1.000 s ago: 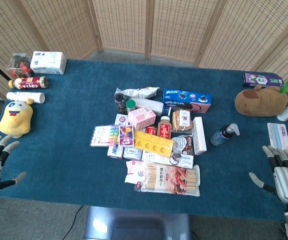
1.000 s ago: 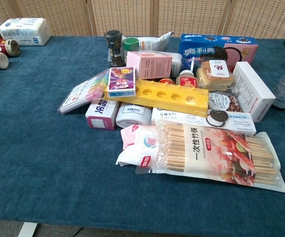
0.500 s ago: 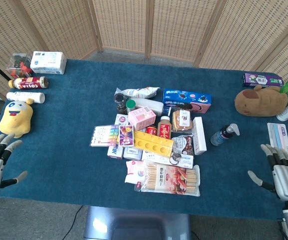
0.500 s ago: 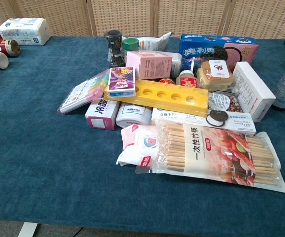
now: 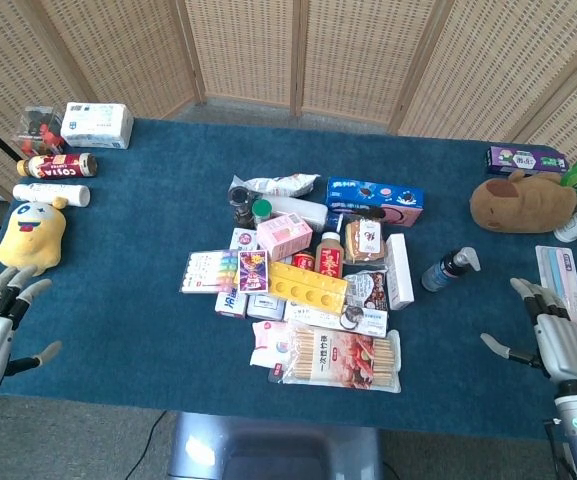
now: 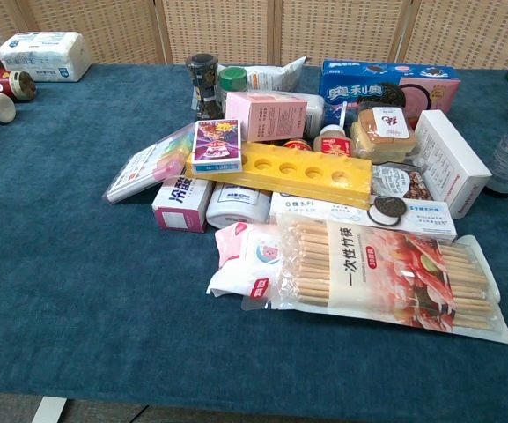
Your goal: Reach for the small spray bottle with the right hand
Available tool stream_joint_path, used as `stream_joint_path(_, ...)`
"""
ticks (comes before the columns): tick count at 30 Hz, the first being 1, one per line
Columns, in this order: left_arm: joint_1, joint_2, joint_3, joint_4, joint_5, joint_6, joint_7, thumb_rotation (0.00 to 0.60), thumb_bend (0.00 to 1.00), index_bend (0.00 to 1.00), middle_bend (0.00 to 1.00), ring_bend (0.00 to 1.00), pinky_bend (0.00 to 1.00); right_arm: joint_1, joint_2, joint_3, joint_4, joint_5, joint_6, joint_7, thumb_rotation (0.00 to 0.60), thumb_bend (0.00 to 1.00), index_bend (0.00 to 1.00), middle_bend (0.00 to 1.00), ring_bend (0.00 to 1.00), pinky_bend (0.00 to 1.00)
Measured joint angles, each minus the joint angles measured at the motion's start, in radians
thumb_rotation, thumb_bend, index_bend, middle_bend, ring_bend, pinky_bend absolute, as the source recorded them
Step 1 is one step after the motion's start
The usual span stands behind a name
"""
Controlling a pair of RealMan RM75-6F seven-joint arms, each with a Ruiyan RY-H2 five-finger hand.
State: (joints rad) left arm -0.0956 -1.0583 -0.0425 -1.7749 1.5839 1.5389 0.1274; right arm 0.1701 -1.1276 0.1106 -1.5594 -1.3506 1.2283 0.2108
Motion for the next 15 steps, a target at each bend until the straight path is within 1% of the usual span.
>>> stream_joint_path(2, 0.001, 0.003, -0.001, -0.003, 0.004, 0.006, 0.001, 0.554, 0.19, 0.21, 0.11, 0.02, 0.00, 0.018, -0.008, 0.007, 0.010, 0.004, -0.016, 0.001, 0.337, 0.04, 0.00, 0.00, 0.00, 0.00)
stream_joint_path(3, 0.002, 0.004, -0.001, -0.005, 0.007, 0.009, 0.001, 0.554, 0.19, 0.21, 0.11, 0.02, 0.00, 0.024, -0.012, 0.010, 0.016, 0.006, -0.021, -0.003, 0.344, 0.04, 0.00, 0.00, 0.00, 0.00)
stream_joint_path(8, 0.005, 0.015, 0.000, -0.021, 0.017, 0.017, 0.008, 0.557, 0.19, 0.21, 0.11, 0.02, 0.00, 0.058, -0.034, 0.028, 0.037, 0.030, -0.070, 0.007, 0.355, 0.03, 0.00, 0.00, 0.00, 0.00)
stream_joint_path(15, 0.006, 0.030, 0.002, -0.053, 0.026, 0.019, 0.032, 0.554, 0.19, 0.21, 0.12, 0.02, 0.00, 0.110, -0.065, 0.051, 0.087, 0.062, -0.137, 0.028, 0.354, 0.03, 0.00, 0.00, 0.00, 0.00)
